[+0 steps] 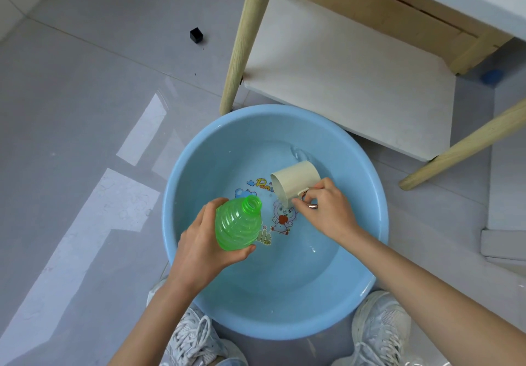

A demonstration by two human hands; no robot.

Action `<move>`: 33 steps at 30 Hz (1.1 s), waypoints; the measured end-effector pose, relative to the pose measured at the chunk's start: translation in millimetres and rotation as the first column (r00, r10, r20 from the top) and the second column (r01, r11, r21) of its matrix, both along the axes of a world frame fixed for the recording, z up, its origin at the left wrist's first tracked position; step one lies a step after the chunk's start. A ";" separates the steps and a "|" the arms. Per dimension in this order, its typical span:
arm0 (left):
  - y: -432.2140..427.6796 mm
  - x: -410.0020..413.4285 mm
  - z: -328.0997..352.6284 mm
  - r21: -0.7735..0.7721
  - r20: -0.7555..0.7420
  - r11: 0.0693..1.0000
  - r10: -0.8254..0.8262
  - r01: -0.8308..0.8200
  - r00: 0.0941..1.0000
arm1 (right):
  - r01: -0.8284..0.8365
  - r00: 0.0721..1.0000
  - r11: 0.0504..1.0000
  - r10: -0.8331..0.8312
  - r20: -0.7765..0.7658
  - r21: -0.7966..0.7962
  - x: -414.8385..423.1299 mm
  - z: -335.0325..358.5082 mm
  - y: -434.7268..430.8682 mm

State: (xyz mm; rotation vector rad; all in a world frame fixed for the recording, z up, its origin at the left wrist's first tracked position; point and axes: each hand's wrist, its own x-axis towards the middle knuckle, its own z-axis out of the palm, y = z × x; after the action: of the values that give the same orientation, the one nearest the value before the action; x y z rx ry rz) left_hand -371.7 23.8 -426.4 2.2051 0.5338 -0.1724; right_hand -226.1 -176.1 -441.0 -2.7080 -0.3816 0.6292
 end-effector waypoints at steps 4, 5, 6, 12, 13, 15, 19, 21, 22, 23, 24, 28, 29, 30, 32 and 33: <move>0.5 -1.5 -0.2 -0.005 -0.001 1.000 -0.002 0.002 1.000 | 0.091 0.995 0.992 -0.086 -0.049 0.092 2.8 6.9 -9.6; 0.6 -1.6 -0.2 -0.005 -0.001 1.000 -0.003 0.003 1.000 | 0.119 0.992 0.985 -0.112 -0.062 0.126 3.1 8.5 -13.5; 0.6 -1.3 -0.2 -0.005 -0.001 1.000 -0.003 0.003 1.000 | 0.150 0.987 0.976 -0.139 -0.076 0.160 3.2 10.9 -17.2; -0.6 -0.7 -1.0 0.001 -0.009 1.000 -0.007 0.007 1.000 | 0.243 0.966 0.940 -0.212 -0.149 0.238 -1.3 31.5 -35.7; -0.5 -0.7 -1.0 0.002 -0.009 1.000 -0.008 0.008 1.000 | 0.219 0.973 0.946 -0.193 -0.124 0.240 -3.0 33.0 -38.3; -1.3 -0.6 -0.4 0.006 -0.006 1.000 -0.007 0.007 1.000 | 0.135 0.991 0.967 -0.131 -0.033 0.214 -7.6 33.8 -44.1; -3.0 0.7 1.1 0.007 -0.006 1.000 -0.004 0.004 1.000 | -0.054 0.989 0.988 0.032 0.147 0.148 -18.8 35.4 -52.2; -2.9 0.6 0.8 0.007 -0.006 1.000 -0.006 0.006 1.000 | -0.087 0.981 0.988 0.062 0.186 0.127 -21.0 38.3 -53.8; -2.8 0.5 0.8 0.007 -0.007 1.000 -0.007 0.007 1.000 | -0.070 0.981 0.989 0.045 0.188 0.129 -21.1 39.5 -54.3; -2.8 0.4 0.9 0.008 -0.007 1.000 -0.007 0.007 1.000 | -0.035 0.985 0.988 0.009 0.174 0.148 -20.4 41.5 -54.3; -3.1 0.4 1.0 0.007 -0.007 1.000 -0.008 0.008 1.000 | 0.011 0.987 0.982 -0.041 0.155 0.191 -19.3 43.9 -54.5; -4.2 0.8 1.2 0.003 -0.001 1.000 -0.012 0.012 1.000 | 0.210 0.978 0.916 -0.203 -0.057 0.342 -14.0 59.0 -49.9; -4.3 0.7 0.8 0.003 0.001 1.000 -0.013 0.013 1.000 | 0.267 0.963 0.895 -0.231 -0.142 0.358 -12.9 64.7 -50.1; -4.2 0.7 0.1 0.004 0.003 1.000 -0.014 0.014 1.000 | 0.327 0.939 0.869 -0.257 -0.228 0.370 -12.3 71.0 -50.1; -4.5 0.4 -0.7 0.007 0.003 1.000 -0.018 0.018 1.000 | 0.432 0.887 0.809 -0.301 -0.351 0.399 -12.5 80.5 -50.2; -4.6 0.3 -0.9 0.008 0.005 1.000 -0.020 0.020 1.000 | 0.484 0.859 0.768 -0.324 -0.397 0.420 -12.9 85.4 -50.1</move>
State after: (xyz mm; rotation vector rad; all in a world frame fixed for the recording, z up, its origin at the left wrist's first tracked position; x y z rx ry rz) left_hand -371.4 19.2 -427.2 2.2184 0.5108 -0.1750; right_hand -239.0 -226.2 -355.6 -2.0423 0.1226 0.6828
